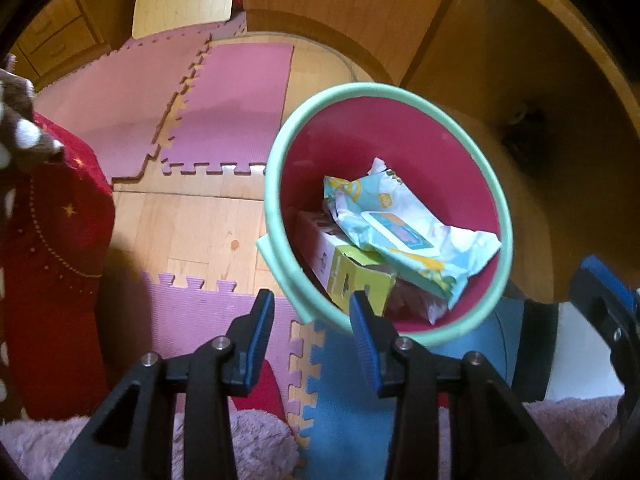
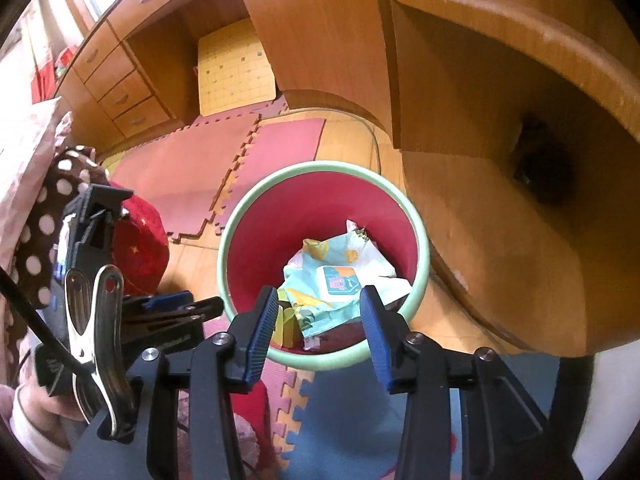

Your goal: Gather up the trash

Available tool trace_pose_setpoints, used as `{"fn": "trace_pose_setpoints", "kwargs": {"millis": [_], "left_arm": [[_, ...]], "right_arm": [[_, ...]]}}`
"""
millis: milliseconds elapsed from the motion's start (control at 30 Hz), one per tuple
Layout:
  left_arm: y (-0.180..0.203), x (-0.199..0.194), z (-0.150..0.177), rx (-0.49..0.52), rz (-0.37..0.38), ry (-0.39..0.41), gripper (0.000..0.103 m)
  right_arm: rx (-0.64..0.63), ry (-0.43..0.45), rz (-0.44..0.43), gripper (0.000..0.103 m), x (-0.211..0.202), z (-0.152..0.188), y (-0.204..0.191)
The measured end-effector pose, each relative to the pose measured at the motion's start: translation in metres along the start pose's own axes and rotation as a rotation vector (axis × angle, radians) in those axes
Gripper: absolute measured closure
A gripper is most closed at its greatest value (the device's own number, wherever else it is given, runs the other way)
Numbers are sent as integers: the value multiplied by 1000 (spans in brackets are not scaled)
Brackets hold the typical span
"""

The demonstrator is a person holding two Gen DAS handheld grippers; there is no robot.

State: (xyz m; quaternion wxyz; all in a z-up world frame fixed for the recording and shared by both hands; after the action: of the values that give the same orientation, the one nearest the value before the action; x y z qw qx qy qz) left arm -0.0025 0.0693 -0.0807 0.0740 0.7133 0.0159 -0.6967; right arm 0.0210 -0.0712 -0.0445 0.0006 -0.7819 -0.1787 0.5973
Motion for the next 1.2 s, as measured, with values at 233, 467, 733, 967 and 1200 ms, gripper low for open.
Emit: {"fn": "trace_pose_setpoints", "kwargs": {"millis": [233, 467, 733, 967, 1200], "left_arm": [[7, -15, 8, 8, -28, 26, 59], [15, -10, -7, -10, -33, 78, 25], [17, 2, -9, 6, -28, 99, 13], [17, 13, -8, 10, -39, 84, 13], [16, 19, -8, 8, -33, 61, 13]], "right_arm": [[-37, 37, 65, 48, -13, 10, 10], [25, 100, 58, 33, -2, 8, 22], [74, 132, 45, 22, 9, 13, 39], [70, 161, 81, 22, 8, 12, 39], [67, 140, 108, 22, 15, 13, 41]]}}
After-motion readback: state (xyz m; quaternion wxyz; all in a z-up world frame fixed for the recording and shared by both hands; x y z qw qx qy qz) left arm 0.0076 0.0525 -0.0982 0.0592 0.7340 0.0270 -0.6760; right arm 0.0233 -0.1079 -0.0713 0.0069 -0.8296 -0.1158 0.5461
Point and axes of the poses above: each gripper's, at about its wrist camera, not at the fingertips, and x roughly the way its jaws point, y to its right, z to its underside, the point moved 6 cm from there along x, roughly the way its jaws point, and after that the axes turned 13 degrees about -y, right-handed, at the moved point
